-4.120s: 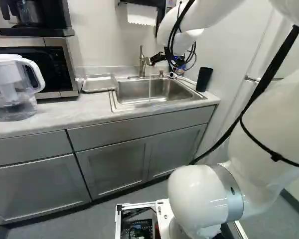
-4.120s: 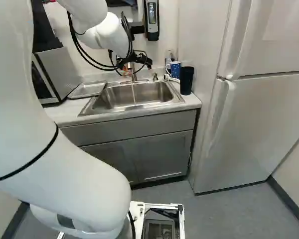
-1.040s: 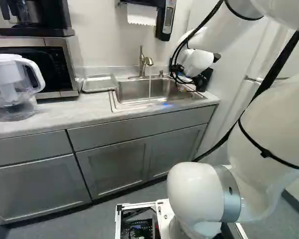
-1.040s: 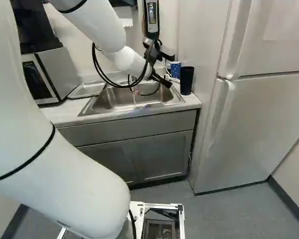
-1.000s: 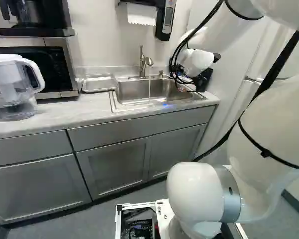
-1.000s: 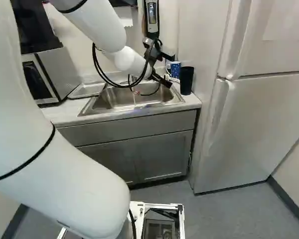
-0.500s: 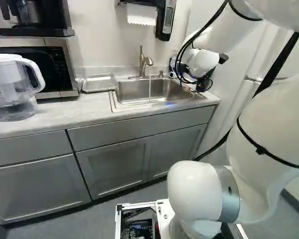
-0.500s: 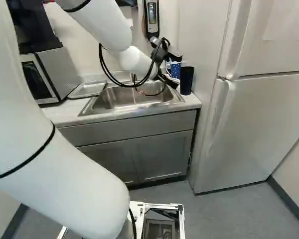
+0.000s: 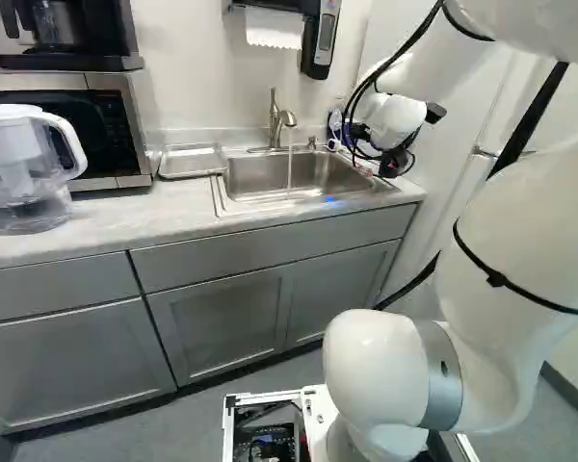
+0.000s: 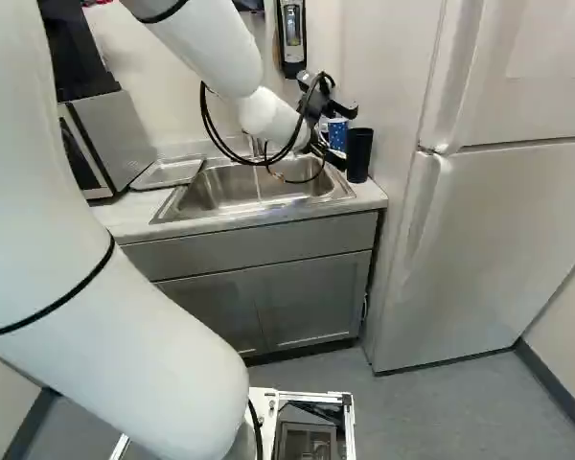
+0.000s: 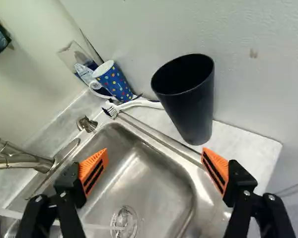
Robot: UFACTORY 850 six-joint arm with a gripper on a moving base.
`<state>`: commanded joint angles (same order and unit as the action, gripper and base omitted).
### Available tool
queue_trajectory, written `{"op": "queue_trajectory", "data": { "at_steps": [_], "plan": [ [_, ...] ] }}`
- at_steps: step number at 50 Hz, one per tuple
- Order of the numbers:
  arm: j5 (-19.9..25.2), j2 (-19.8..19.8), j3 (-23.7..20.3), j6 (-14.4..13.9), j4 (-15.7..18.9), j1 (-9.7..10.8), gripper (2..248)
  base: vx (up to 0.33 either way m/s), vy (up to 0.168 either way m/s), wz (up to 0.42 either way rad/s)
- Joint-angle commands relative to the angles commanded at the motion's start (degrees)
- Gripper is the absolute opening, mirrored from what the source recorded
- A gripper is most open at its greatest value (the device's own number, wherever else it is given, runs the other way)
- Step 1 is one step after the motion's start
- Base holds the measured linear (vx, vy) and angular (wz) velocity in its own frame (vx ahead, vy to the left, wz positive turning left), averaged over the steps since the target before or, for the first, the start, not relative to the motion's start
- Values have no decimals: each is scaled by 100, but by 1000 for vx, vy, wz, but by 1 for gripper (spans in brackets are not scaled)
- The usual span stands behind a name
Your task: Rinse the cup and place it in the tray
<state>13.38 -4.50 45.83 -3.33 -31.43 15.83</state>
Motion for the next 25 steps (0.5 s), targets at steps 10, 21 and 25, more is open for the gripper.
{"op": "queue_trajectory", "data": {
  "at_steps": [10, 21, 25],
  "plan": [
    [0, 0, 0, -574, -46, 0, 247, 0, 0, 0],
    [0, 0, 0, -1232, -46, 0, 247, 0, 0, 0],
    [0, 2, 2, -1473, -46, 4, 247, 0, 0, 0]
  ]
}}
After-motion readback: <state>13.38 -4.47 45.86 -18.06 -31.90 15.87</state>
